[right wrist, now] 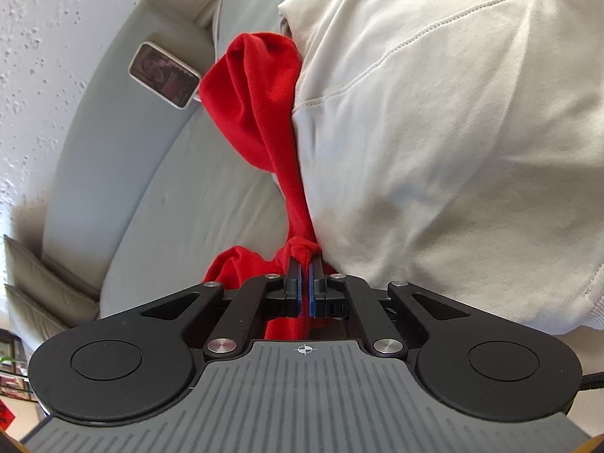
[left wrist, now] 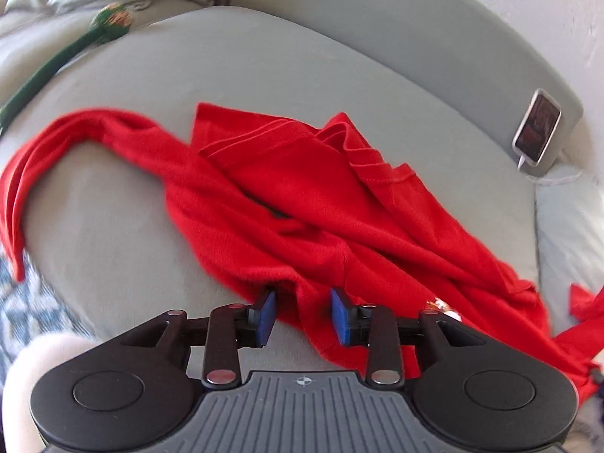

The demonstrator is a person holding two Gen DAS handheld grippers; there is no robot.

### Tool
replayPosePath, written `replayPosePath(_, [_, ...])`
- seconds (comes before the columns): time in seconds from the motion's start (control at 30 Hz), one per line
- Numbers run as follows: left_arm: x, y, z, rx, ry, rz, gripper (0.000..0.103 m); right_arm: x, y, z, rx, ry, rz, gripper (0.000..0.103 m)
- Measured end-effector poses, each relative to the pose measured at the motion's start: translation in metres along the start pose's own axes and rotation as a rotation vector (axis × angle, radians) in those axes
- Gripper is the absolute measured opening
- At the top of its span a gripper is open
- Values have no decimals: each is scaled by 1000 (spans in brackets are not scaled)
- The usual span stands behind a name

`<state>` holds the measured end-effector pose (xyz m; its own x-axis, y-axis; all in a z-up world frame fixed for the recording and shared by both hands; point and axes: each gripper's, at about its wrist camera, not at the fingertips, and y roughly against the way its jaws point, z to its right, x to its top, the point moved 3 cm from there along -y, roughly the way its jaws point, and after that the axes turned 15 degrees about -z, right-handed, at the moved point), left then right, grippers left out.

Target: Fold clothes

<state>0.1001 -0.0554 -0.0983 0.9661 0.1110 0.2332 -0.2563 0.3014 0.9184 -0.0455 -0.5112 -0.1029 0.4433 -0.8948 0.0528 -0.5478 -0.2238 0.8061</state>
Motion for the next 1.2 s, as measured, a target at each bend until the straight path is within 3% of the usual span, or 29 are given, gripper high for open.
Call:
replayPosePath(0.13, [-21, 11, -27, -144, 168, -4, 38, 2, -1, 2, 8, 5, -11, 3])
replayPosePath(0.27, [-33, 4, -36, -202, 244, 7, 35, 1, -2, 5, 4, 16, -15, 3])
replayPosePath(0.37, [-34, 1, -25, -272, 212, 14, 38, 1, -3, 5, 11, 17, -17, 3])
replayPosePath(0.53, [-19, -14, -9, -298, 105, 42, 40, 0, -3, 5, 10, 27, -19, 3])
replayPosePath(0.77, [-17, -14, -17, -308, 162, -25, 15, -1, -6, 4, -2, 57, -29, 3])
replayPosePath(0.83, [-21, -6, -20, -326, 173, -48, 7, -1, -6, 6, 7, 59, -33, 3])
replayPosePath(1.0, [-38, 40, -32, -389, 145, -54, 6, 0, -3, 12, 86, 44, -45, 4])
replayPosePath(1.2, [-59, 94, -56, -488, 206, -32, 4, -4, -1, 19, 165, 1, -81, 4])
